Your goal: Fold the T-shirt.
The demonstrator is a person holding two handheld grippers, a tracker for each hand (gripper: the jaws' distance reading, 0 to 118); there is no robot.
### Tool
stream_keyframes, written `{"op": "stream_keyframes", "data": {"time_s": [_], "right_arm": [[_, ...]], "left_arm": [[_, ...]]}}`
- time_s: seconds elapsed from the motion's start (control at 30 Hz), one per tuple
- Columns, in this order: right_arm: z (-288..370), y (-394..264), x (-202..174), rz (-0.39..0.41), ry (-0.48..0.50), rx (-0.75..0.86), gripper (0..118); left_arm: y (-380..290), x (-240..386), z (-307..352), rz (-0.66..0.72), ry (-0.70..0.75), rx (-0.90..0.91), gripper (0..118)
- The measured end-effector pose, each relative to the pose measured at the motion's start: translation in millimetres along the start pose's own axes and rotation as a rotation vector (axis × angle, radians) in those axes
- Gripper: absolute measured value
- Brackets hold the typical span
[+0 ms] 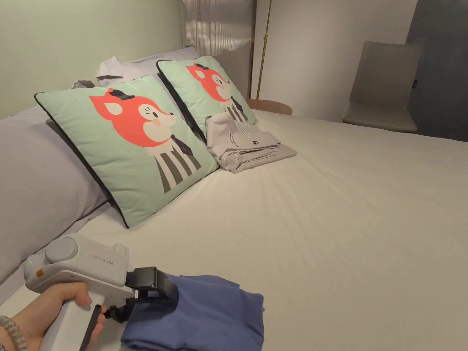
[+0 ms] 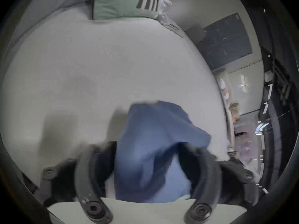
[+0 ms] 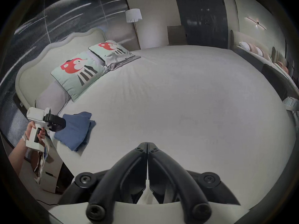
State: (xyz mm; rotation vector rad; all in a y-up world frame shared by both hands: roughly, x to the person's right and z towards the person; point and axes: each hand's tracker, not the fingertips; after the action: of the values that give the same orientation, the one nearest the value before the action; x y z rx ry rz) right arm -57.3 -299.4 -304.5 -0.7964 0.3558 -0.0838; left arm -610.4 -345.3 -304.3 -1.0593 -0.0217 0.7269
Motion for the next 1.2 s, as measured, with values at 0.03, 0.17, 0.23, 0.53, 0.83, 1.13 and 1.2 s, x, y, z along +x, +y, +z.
{"op": "stream_keyframes", "data": {"time_s": [0.03, 0.17, 0.23, 0.53, 0.83, 1.13, 1.2], "right_arm": [[1, 1, 0, 0.008, -0.003, 0.005, 0], [5, 2, 4, -0.001, -0.002, 0.022, 0], [7, 2, 4, 0.0, -0.004, 0.032, 0], [32, -5, 9, -0.018, 0.02, 0.116, 0], [94, -19, 33, -0.001, -0.035, 0.285, 0], [177, -24, 53, 0.165, -0.325, 0.691, 0], [186, -25, 56, 0.197, -0.376, 0.772, 0]], "left_arm": [[-1, 3, 4, -0.018, 0.022, 0.023, 94], [-4, 10, 32, -0.05, 0.035, 0.149, 104], [-10, 15, 48, -0.041, -0.015, 0.21, 100], [-93, 111, 58, -0.275, -0.166, 0.244, 1], [-175, 242, 14, -0.545, -0.073, 0.448, 1], [-247, 351, 21, -0.711, -0.016, 0.935, 0], [-259, 364, 24, -0.735, -0.016, 1.027, 0]]}}
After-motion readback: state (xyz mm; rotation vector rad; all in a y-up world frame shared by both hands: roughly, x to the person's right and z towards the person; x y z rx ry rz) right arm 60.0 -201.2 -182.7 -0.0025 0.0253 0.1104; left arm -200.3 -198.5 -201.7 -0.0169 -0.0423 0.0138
